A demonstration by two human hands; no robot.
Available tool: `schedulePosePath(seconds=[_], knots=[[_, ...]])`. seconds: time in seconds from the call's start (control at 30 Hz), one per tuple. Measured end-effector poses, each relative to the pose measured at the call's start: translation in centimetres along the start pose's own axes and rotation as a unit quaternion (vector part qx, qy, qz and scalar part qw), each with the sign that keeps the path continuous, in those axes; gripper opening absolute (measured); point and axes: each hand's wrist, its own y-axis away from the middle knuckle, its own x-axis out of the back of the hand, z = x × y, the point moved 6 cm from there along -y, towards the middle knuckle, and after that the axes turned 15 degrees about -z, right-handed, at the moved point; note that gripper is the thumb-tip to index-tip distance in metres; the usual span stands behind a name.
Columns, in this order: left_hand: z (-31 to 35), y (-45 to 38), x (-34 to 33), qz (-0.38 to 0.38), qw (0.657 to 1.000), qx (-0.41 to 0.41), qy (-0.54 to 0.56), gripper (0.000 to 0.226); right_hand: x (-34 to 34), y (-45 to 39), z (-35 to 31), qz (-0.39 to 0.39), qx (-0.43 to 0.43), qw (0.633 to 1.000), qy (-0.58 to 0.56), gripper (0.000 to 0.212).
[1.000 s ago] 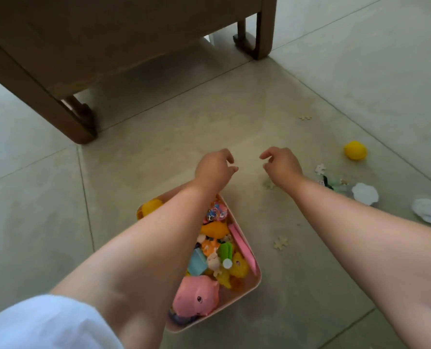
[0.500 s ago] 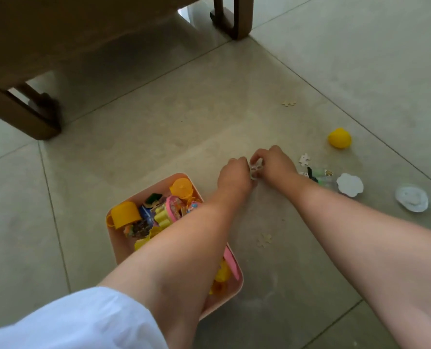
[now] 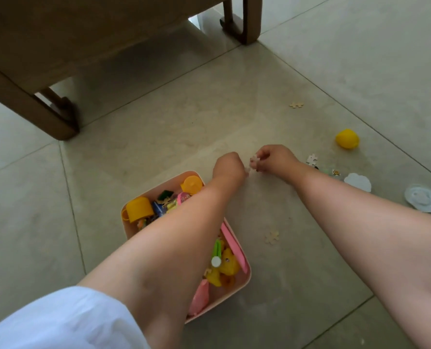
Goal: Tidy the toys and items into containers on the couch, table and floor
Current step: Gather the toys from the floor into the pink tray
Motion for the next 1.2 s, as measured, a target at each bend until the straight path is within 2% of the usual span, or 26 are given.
schedulePosePath(seconds=[0.07, 0.13, 0.27, 0.37, 0.43, 0.53, 0.63, 0.73, 0.87, 1.03, 1.2], knots=[[-0.7, 0.9, 2.3, 0.032, 0.999, -0.002, 0.026, 0.018, -0.5, 0.0, -1.8, -0.009, 0.028, 0.997, -0.066, 0.011], [-2.2, 1.8, 5.1, 0.072, 0.997, 0.007, 0.028, 0.016, -2.0, -0.1, -4.3, -0.034, 0.051, 0.995, -0.078, 0.011], [-7.7, 3.4, 9.7, 0.082, 0.991, 0.102, 0.041, 0.020, -6.5, -0.1, -9.1, -0.086, 0.096, 0.989, -0.071, 0.017], [-12.3, 6.2, 11.0, 0.055, 0.983, 0.173, 0.015, 0.027, -10.3, 0.3, -11.4, -0.136, 0.149, 0.979, -0.010, 0.020], [-14.3, 8.2, 10.6, 0.051, 0.977, 0.205, -0.031, 0.038, -12.0, 0.4, -11.7, -0.140, 0.168, 0.973, 0.069, 0.024], [-15.5, 9.0, 9.3, 0.051, 0.976, 0.205, -0.052, 0.029, -12.2, -0.2, -10.3, -0.085, 0.099, 0.971, 0.203, 0.037], [-14.2, 8.6, 8.6, 0.056, 0.976, 0.193, -0.088, 0.021, -12.6, -0.5, -8.7, -0.114, -0.010, 0.936, 0.334, 0.043], [-12.0, 7.8, 8.3, 0.065, 0.977, 0.171, -0.110, 0.016, -13.1, -0.4, -8.3, -0.143, -0.021, 0.927, 0.345, 0.043], [-8.4, 5.7, 8.1, 0.077, 0.980, 0.135, -0.121, 0.021, -10.3, -0.6, -7.0, -0.080, -0.046, 0.937, 0.336, 0.032], [-1.5, 1.6, 6.3, 0.049, 0.986, 0.055, -0.149, 0.017, -4.2, 0.7, -3.9, -0.007, -0.084, 0.952, 0.293, 0.031], [6.2, -0.9, 2.7, 0.031, 0.985, -0.037, -0.165, 0.028, 2.3, 2.1, -0.3, 0.048, -0.100, 0.960, 0.256, 0.033]])
